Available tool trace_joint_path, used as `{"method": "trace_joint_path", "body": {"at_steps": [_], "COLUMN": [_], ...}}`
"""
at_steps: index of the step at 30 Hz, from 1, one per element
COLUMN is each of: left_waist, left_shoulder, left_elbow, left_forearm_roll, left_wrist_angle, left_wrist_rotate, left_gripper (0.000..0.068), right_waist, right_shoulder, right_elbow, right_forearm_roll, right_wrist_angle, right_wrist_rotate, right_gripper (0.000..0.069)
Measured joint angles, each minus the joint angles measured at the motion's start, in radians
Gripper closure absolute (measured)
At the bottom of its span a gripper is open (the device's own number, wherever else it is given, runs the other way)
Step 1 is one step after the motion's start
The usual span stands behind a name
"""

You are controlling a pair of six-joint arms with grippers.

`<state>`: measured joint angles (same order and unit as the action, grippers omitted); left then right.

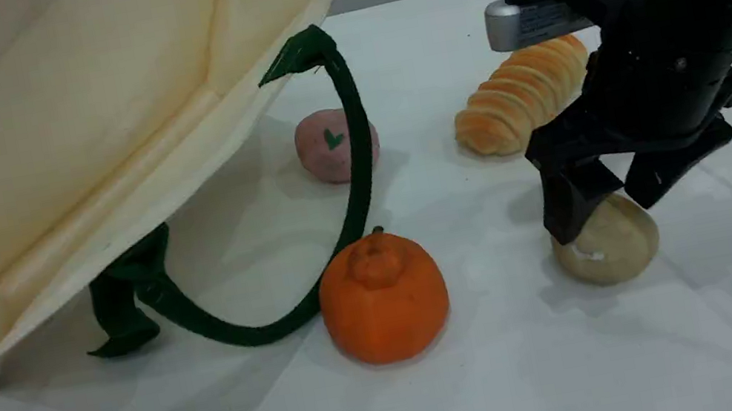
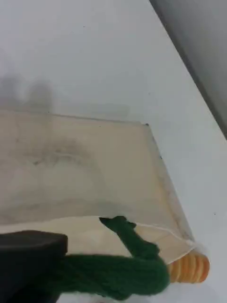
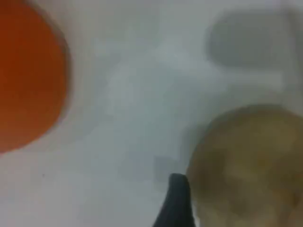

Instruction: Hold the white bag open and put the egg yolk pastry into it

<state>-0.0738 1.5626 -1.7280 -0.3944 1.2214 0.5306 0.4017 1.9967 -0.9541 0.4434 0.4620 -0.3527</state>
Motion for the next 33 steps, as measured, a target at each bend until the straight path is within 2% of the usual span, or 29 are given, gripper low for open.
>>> {"method": "trace_joint_path", "body": {"at_steps": [15,19,24,33], "left_waist": [0.000,0.000,0.000,0.000], "left_shoulder": [0.000,0.000,0.000,0.000], "left_elbow": [0.000,0.000,0.000,0.000], "left_forearm_roll": [-0.001,-0.001,0.000,0.000], "left_wrist_angle": [0.000,0.000,0.000,0.000], "left_wrist_rotate": [0.000,0.000,0.000,0.000], "left_gripper": [0.0590,0.0590,0.0590,0.0590], "right_waist": [-0.001,-0.001,-0.001,-0.002], "right_shoulder": [0.060,0.067,0.067,0.025], "right_elbow": [-0.001,-0.001,-0.001,0.001], "right_forearm_roll": [-0.002,-0.001,-0.002,-0.091], "right_wrist_angle": [-0.024,-0.024,-0.016,0.018], "right_wrist_rotate": [0.004,0.004,0.004,0.012], "right_gripper": [0.0141,0.0203,0.0345,0.0416]}}
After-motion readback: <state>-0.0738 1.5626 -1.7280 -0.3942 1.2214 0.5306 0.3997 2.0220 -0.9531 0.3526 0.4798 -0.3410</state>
